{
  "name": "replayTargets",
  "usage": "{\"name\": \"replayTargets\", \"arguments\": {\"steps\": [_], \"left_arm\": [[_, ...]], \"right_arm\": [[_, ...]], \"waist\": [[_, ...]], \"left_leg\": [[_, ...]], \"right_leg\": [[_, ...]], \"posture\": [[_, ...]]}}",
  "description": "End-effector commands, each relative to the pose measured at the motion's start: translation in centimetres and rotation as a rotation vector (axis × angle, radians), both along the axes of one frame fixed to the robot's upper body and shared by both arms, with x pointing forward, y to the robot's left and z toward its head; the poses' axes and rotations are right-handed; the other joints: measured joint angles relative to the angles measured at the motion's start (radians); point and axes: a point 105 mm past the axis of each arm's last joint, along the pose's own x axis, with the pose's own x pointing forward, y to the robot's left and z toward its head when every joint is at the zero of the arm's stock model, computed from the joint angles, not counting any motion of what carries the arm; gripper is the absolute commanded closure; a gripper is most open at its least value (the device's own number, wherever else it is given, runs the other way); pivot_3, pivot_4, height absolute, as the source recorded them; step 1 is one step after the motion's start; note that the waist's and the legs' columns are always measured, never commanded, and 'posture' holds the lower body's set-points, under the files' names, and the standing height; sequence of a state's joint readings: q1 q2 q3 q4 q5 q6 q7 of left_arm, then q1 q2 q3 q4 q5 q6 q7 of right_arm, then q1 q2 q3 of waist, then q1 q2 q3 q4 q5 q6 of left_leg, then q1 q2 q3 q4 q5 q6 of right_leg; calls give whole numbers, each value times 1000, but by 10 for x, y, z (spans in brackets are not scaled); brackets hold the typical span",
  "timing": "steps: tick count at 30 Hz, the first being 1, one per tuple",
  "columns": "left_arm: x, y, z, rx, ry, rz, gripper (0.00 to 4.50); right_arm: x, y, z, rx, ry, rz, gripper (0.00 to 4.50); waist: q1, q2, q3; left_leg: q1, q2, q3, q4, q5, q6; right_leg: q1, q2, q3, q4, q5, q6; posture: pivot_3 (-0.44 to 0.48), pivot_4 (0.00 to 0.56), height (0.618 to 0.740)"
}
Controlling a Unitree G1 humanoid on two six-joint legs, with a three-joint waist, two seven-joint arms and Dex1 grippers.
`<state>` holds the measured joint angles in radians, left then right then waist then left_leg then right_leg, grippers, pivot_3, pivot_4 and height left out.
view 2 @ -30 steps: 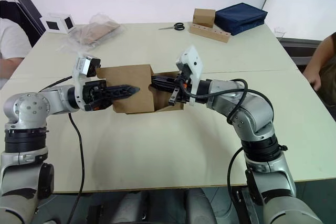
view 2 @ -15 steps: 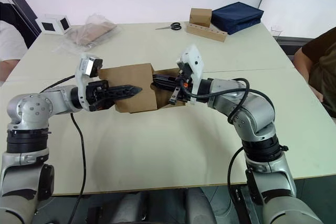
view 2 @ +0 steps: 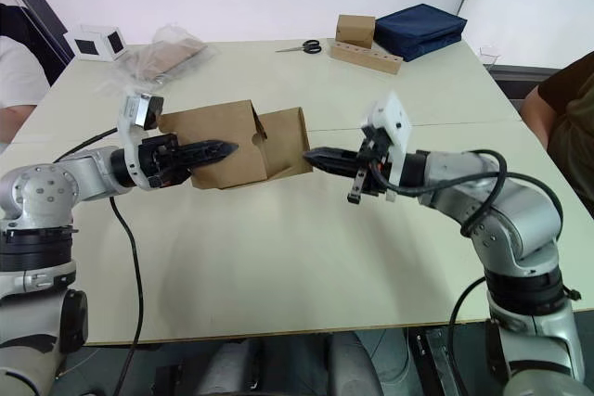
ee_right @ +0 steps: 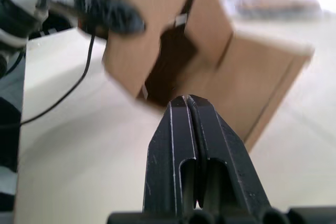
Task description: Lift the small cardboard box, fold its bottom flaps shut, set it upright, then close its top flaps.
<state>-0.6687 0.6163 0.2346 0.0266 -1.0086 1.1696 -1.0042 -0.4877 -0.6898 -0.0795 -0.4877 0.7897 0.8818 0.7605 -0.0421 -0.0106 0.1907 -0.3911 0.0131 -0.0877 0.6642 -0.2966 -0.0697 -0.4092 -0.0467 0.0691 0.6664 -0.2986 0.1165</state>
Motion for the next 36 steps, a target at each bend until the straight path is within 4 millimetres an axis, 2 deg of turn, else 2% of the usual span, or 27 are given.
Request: {"name": "replayTargets", "arguments": {"steps": [1,4,10,16,21,28,36], "left_arm": [[-4,0,18,-41,-57,-11,4456],[-5,-2,19,-45,-55,-21,4456],[-7,-7,20,-52,-42,-40,4456],[-11,-12,21,-66,-35,-59,4456],[-16,-18,18,-76,-18,-85,4456],[-13,-19,20,-96,-10,-77,4456],[-10,-19,19,-106,-8,-63,4456]], "right_arm": [[-6,-2,-4,9,-21,-29,4500],[-4,4,-11,32,-16,-48,4500],[8,14,-8,70,-40,-65,4500],[12,30,-2,101,-61,-28,4500],[9,53,6,132,-76,48,4500],[2,62,5,121,-66,110,4500],[-4,64,4,103,-63,132,4500]], "waist": [[0,0,0],[-2,0,0],[-1,0,0],[-1,0,0],[-2,0,0],[0,0,0],[-1,0,0]], "left_leg": [[0,0,0,0,0,0],[0,0,0,0,0,0],[0,0,0,0,0,0],[0,0,0,0,0,0],[0,0,0,0,0,0],[0,0,0,0,0,-1],[0,0,-1,0,0,-1]], "right_leg": [[0,0,0,0,0,0],[0,0,0,0,0,0],[0,0,0,0,0,0],[0,0,0,0,0,0],[0,0,0,0,0,0],[0,0,0,0,0,0],[0,0,0,0,0,0]], "posture": [[0,150,740],[0,150,740],[0,150,740],[0,150,740],[0,150,740],[0,150,740],[0,150,740]]}}
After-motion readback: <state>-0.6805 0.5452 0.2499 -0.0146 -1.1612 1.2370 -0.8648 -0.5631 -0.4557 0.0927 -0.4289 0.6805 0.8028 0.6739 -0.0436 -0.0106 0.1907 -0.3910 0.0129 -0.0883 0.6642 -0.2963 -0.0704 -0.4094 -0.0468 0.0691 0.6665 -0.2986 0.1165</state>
